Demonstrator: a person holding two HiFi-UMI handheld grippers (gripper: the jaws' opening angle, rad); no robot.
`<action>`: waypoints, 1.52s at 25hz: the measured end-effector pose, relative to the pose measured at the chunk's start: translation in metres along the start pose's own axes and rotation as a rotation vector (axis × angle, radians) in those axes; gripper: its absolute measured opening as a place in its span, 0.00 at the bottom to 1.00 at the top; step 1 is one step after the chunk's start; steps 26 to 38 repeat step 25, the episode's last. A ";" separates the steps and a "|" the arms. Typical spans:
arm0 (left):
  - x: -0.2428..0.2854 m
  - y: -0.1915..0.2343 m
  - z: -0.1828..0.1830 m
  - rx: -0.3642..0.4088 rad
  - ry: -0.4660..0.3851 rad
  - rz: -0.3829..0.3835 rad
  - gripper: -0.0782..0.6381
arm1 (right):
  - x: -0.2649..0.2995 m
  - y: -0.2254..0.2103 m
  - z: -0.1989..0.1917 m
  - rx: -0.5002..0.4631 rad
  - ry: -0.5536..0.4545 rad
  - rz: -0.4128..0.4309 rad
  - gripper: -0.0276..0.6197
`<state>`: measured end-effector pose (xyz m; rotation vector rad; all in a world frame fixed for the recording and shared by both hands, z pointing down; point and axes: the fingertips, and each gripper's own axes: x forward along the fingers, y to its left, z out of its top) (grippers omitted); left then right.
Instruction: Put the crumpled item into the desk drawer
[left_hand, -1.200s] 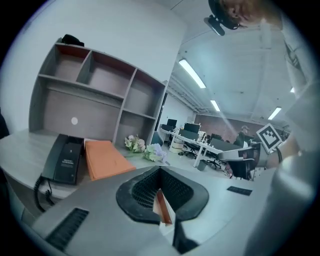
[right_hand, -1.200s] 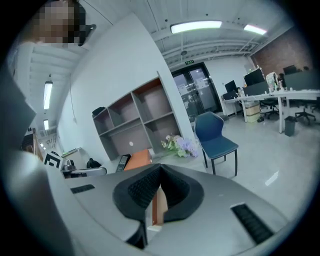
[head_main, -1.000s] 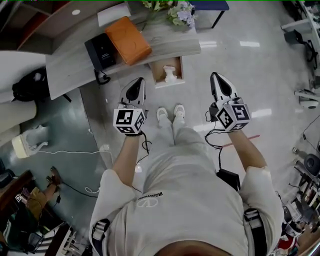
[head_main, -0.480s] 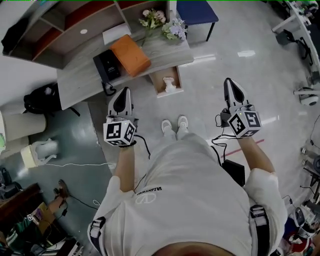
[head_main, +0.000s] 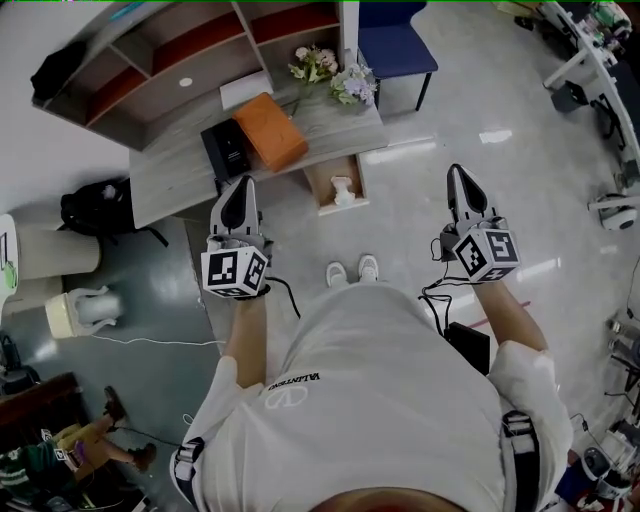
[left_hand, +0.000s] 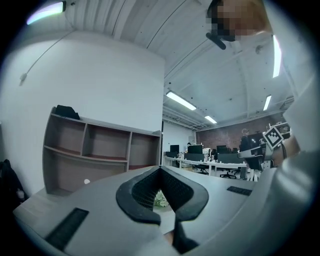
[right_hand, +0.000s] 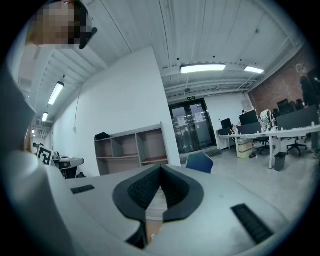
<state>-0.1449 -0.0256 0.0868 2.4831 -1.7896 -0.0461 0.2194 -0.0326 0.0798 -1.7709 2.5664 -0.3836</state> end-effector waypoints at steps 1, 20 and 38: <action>0.000 -0.002 0.003 0.000 -0.005 -0.002 0.11 | 0.000 0.000 0.002 -0.004 -0.003 -0.001 0.04; 0.010 -0.010 0.010 -0.001 -0.019 -0.037 0.11 | 0.000 -0.002 0.001 0.027 -0.009 -0.027 0.04; 0.015 -0.010 0.003 -0.008 -0.012 -0.046 0.11 | 0.005 -0.002 -0.004 0.037 -0.008 -0.034 0.04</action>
